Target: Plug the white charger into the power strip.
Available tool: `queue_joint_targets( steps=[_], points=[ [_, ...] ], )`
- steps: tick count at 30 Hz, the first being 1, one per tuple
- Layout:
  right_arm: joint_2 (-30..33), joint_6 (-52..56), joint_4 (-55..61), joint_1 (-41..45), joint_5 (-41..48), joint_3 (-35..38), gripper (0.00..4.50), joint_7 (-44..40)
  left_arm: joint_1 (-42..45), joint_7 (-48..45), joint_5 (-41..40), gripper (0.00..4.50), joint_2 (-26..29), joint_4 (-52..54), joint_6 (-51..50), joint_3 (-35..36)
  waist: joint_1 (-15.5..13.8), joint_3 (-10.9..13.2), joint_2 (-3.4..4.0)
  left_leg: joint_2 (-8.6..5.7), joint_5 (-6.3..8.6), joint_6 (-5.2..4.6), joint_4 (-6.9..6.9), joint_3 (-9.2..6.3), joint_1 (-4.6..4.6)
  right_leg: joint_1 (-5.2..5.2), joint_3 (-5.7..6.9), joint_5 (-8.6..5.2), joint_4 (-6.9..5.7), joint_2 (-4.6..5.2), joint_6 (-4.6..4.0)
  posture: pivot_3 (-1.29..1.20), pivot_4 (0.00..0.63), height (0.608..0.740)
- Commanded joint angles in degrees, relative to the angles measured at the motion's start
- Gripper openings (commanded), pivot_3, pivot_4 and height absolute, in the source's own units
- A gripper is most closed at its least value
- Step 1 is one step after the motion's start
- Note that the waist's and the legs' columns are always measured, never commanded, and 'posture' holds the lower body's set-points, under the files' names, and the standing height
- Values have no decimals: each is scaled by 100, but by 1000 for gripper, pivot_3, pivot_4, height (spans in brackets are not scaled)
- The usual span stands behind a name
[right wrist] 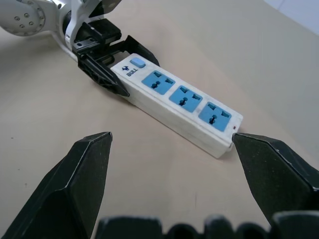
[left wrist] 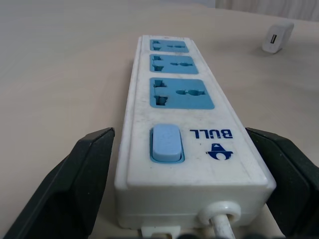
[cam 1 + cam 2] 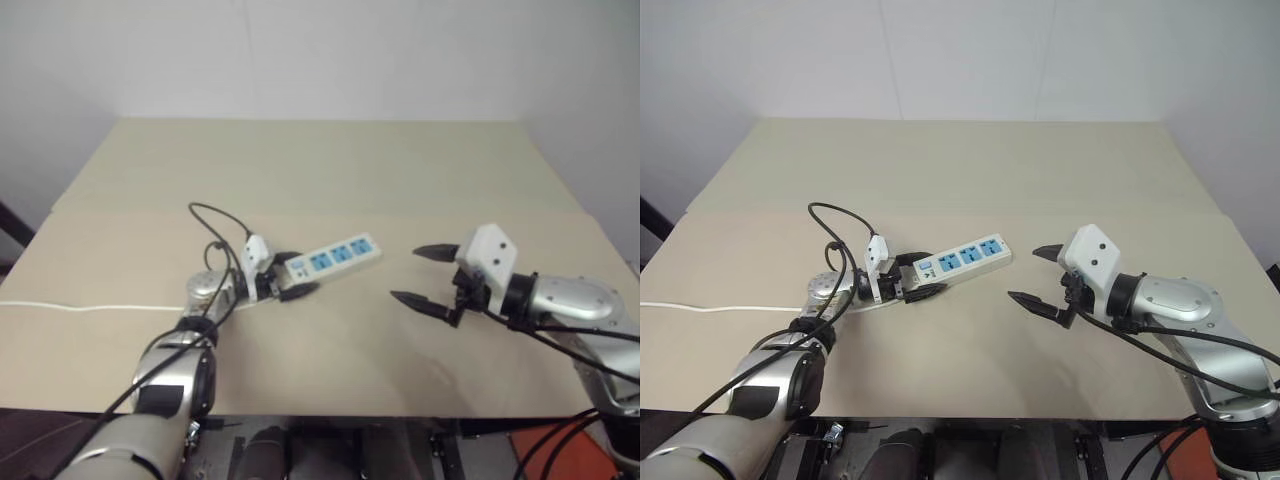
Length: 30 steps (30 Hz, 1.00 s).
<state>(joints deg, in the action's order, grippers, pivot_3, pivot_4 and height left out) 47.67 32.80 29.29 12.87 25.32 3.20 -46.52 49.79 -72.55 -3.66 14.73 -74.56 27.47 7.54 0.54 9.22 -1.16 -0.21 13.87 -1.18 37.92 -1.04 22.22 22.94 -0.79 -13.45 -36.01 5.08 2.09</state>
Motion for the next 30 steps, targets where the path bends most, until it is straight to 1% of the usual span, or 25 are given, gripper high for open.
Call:
queue_joint_targets(
  steps=[1, 2, 4, 7, 10, 12, 14, 16, 19, 23, 26, 30],
  points=[
    [7, -167, 71, 85, -46, 101, 4500, -25, -71, -72, 45, 4047, -49, -19, -52, -40, -4, 0, 0, 0, 0, 0, 0, 1, 0, 0, 0, 0, 0, 1, 0, 0, 150, 740],
    [11, -170, 84, 68, -51, 112, 4500, -28, -67, -80, 77, 3885, -42, -20, -47, -67, -3, 0, 0, -1, 0, 0, 0, 0, 0, 0, 0, 0, 0, 1, 0, 0, 150, 740],
    [27, -154, 117, 32, -62, 144, 4500, -22, -45, -90, 190, 3342, -9, -21, -42, -167, -11, 0, 0, 0, 0, 0, 0, 0, -2, -2, 0, 0, 0, 1, 0, 0, 150, 740],
    [117, -9, 161, 14, -33, 207, 4500, -26, -13, -69, 308, 3308, 34, -11, -23, -282, -14, 0, 0, 0, 0, 0, 1, 0, -12, -15, 1, 0, 2, 0, 0, 0, 150, 740],
    [477, 382, 223, 148, -51, 163, 4500, -107, 25, -195, 362, 3308, 90, 19, 57, -378, -25, 0, 0, 0, 0, 0, 1, -1, -15, -20, 2, 0, 4, 1, 0, 0, 150, 740],
    [1106, 1099, 192, 602, -176, -193, 4500, -271, 67, -523, 360, 3308, 139, 77, 106, -459, -15, -1, 2, 1, 0, 0, 2, -2, -15, -21, 4, 0, 5, 0, 0, 0, 150, 740],
    [1649, 1544, 35, 1122, -418, -705, 4500, -520, 106, -901, 274, 3308, 154, 138, 86, -470, 7, -2, 3, 1, 0, 0, 3, -1, -13, -13, 0, 0, 1, 1, 0, 0, 150, 740],
    [1915, 1798, -200, 1615, -654, -1207, 4500, -714, 123, -1188, 183, 3308, 135, 200, 86, -463, 16, -2, 3, 5, 0, 0, 3, -2, -9, -8, 3, -1, 2, -2, -2, 0, 150, 740],
    [2201, 2170, -580, 2411, -1161, -2178, 4500, -1245, 92, -1463, 113, 3308, 67, 293, 115, -484, 10, -2, 3, 7, 0, 0, 3, -1, 10, 12, 2, 0, 2, -5, -3, 0, 150, 740],
    [2111, 2307, -1119, 3362, -1809, -3257, 4500, -1939, 36, -1915, 34, 3308, -24, 461, -5, -583, 12, -2, 3, 2, 0, 0, 7, 1, 26, 26, 1, 0, 3, 1, -2, 0, 150, 740],
    [1944, 2089, -1582, 3749, -2329, -3854, 4500, -2283, -50, -1995, 9, 3308, -7, 680, -65, -892, 12, -2, 3, 1, 0, 0, 11, -1, 32, 28, 3, 0, 8, 3, -1, 0, 150, 740],
    [1698, 1584, -2238, 3860, -2846, -4142, 4500, -2502, -185, -1995, -205, 3308, -68, 939, -101, -951, -16, -2, 4, 0, 0, 0, 13, -5, 34, 28, 7, 0, 4, 5, -1, 0, 150, 740]
  ],
)
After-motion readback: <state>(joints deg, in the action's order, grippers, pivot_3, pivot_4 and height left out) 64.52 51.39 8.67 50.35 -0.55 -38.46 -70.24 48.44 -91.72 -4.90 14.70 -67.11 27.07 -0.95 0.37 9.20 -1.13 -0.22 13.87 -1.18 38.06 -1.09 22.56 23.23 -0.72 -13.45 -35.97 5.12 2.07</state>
